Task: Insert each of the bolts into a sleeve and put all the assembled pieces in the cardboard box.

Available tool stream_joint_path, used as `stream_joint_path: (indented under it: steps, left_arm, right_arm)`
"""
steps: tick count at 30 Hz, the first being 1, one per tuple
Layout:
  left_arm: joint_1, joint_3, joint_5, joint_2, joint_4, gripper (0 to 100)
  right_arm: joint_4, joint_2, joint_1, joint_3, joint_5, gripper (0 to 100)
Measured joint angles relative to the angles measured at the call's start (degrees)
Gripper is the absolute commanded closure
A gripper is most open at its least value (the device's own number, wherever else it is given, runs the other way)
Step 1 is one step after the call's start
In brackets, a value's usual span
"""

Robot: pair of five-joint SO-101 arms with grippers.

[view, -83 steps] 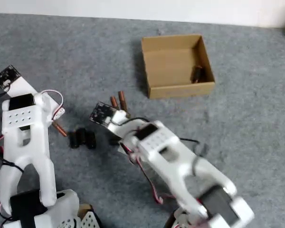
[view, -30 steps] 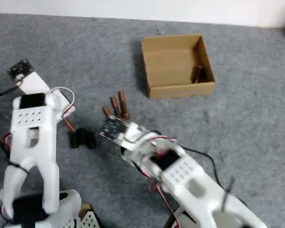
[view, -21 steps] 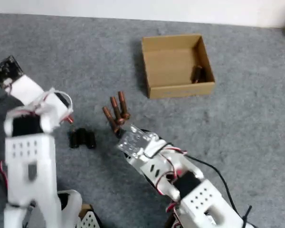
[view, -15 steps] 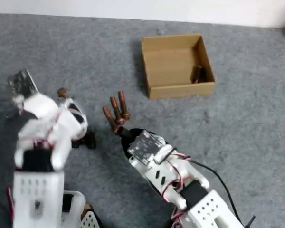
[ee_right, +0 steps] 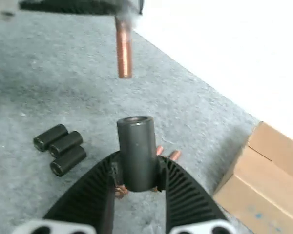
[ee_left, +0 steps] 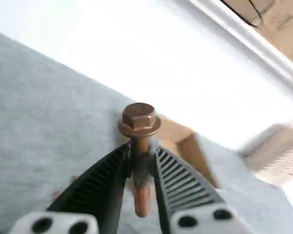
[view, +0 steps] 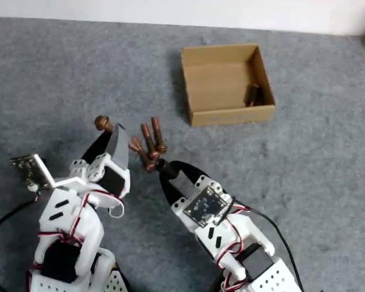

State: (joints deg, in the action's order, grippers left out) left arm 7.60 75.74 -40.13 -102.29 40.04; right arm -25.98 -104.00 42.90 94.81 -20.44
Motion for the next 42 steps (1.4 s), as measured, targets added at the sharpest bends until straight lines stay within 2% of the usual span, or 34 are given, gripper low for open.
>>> stream_joint_path:
  steps: [4, 9, 15, 25, 32, 42]
  left_arm:
    - [3.3, -0.2, -2.0, -1.8, 0.0, 100]
    - [7.8, -0.4, -0.8, -1.8, 0.2, 100]
    - [16.9, -3.3, -0.2, -1.8, 6.4, 100]
    - [17.5, -3.3, 1.1, -1.8, 7.1, 100]
    - [12.0, -0.1, 1.1, -1.8, -1.4, 100]
    - [14.9, 12.7, 1.3, -2.3, -16.1, 100]
  right_arm:
    - [0.0, -0.4, -0.4, 0.2, 0.0, 99.4]
    - [0.0, -0.4, -0.4, 0.2, 0.0, 99.4]
    - [0.0, -0.4, -1.8, 0.2, 0.0, 99.4]
    - [0.0, -0.4, -4.0, 0.2, 0.0, 99.4]
    - [0.0, -0.4, -4.0, 0.2, 0.0, 99.4]
    - [-0.1, -0.4, -4.2, 0.2, 0.0, 99.4]
